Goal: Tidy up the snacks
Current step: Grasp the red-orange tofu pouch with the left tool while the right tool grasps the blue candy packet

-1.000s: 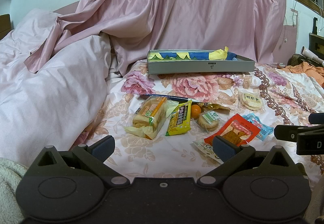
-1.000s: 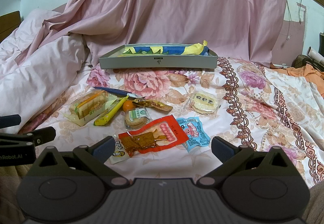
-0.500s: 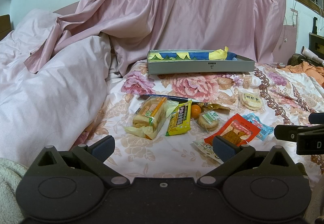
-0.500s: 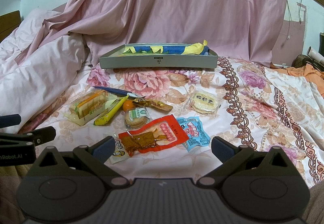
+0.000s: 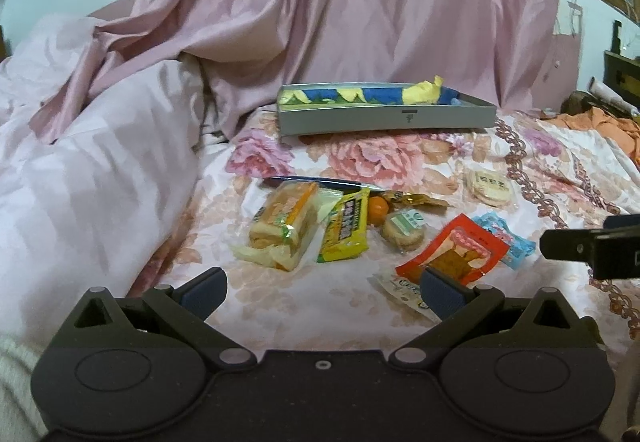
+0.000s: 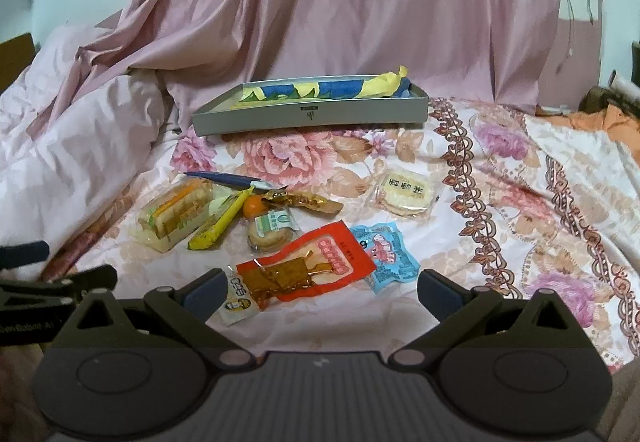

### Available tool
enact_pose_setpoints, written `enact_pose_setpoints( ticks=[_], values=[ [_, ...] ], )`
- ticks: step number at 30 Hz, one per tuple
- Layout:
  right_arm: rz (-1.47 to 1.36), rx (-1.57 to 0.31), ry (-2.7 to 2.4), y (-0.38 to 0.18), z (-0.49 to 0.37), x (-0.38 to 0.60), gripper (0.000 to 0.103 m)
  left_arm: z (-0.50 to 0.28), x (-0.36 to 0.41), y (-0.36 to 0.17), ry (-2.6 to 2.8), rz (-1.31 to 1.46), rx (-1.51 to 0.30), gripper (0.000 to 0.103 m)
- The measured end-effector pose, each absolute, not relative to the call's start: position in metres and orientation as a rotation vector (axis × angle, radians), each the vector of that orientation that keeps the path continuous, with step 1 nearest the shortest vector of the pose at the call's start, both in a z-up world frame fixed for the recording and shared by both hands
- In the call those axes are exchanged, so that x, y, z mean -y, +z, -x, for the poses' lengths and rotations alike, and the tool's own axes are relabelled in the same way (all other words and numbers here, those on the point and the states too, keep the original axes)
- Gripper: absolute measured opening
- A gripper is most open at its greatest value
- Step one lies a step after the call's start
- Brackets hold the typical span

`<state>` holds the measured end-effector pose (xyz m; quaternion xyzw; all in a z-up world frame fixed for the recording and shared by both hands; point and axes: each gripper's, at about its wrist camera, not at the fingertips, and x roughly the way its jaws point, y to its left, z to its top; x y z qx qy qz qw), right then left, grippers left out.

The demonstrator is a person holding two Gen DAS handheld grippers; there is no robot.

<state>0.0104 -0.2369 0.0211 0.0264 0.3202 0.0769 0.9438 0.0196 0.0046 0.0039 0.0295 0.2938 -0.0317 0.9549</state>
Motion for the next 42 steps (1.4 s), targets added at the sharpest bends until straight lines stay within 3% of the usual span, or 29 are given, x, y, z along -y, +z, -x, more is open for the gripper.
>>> enact_pose_setpoints(
  ticks=[20,27,42],
  values=[
    [-0.112,-0.781,0.218,0.017,-0.111,0.290,0.103,-0.121,0.057,-0.031,-0.566,-0.147,-0.761,0.102],
    [-0.083,-0.790,0.299,0.012,-0.136,0.294,0.103,-0.149,0.088,-0.060,-0.671,-0.312,-0.812,0.102],
    [0.140,-0.956,0.319,-0.025,-0.174,0.302,0.103,-0.174,0.108,-0.087,-0.751,-0.431,-0.841,0.101]
  ],
)
